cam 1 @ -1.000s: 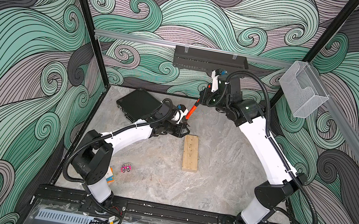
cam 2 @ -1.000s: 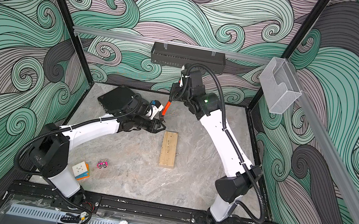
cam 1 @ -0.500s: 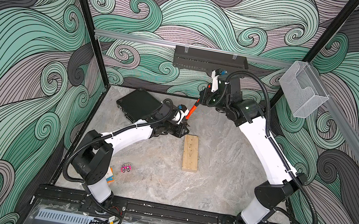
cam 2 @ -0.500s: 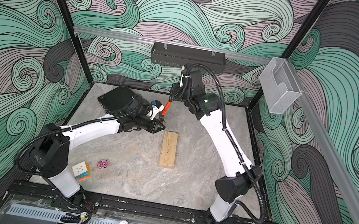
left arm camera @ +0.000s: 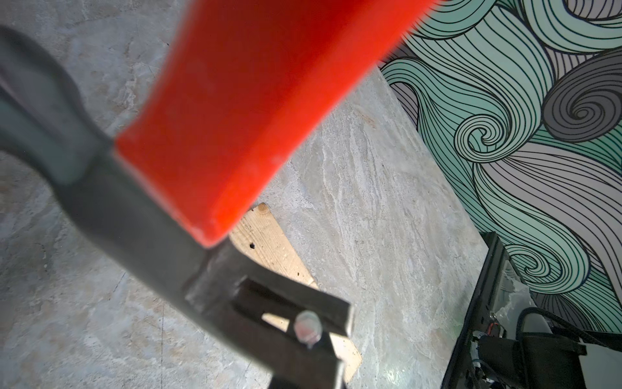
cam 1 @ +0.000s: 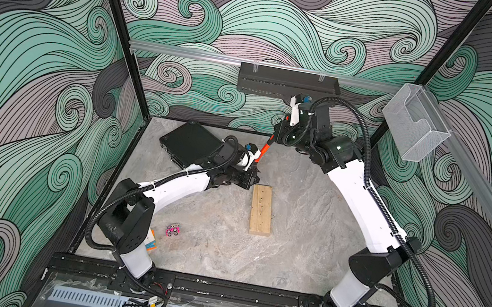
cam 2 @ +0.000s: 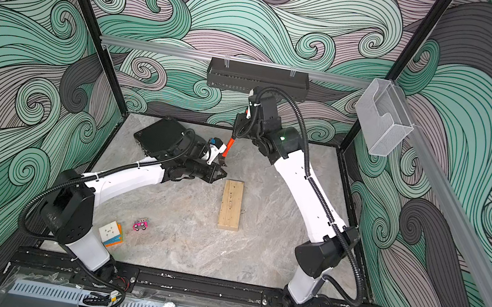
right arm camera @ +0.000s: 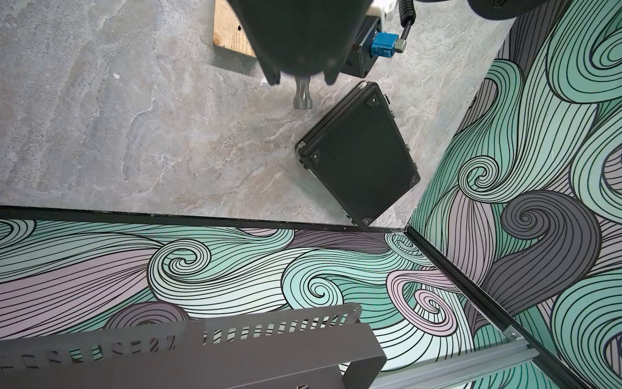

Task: Use a claw hammer to pull out a nail
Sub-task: Pick up the nail with the hammer.

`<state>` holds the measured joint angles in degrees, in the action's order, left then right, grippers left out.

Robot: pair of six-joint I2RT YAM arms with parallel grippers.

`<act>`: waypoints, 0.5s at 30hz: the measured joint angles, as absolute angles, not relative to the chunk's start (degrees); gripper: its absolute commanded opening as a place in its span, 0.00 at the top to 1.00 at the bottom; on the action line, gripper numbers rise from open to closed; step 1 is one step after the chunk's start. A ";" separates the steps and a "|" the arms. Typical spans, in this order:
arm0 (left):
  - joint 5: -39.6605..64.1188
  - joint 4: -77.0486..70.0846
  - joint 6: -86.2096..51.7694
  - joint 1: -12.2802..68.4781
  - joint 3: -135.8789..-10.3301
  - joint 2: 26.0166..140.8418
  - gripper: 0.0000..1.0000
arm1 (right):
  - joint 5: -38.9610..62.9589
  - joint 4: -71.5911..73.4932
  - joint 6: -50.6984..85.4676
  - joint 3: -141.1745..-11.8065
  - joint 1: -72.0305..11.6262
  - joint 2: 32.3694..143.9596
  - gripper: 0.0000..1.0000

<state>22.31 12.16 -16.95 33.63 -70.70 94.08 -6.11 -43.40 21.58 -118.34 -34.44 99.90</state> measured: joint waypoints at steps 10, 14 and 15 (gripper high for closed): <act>24.23 14.92 -15.94 34.39 -73.76 93.86 1.00 | -6.37 -43.35 21.54 -118.34 -34.37 99.90 1.00; 25.12 16.86 -14.46 36.27 -77.54 93.69 1.00 | -6.50 -43.46 21.56 -118.34 -34.15 99.98 1.00; 25.21 17.08 -14.11 36.71 -78.28 93.41 1.00 | -6.52 -43.51 21.54 -118.34 -34.11 99.98 1.00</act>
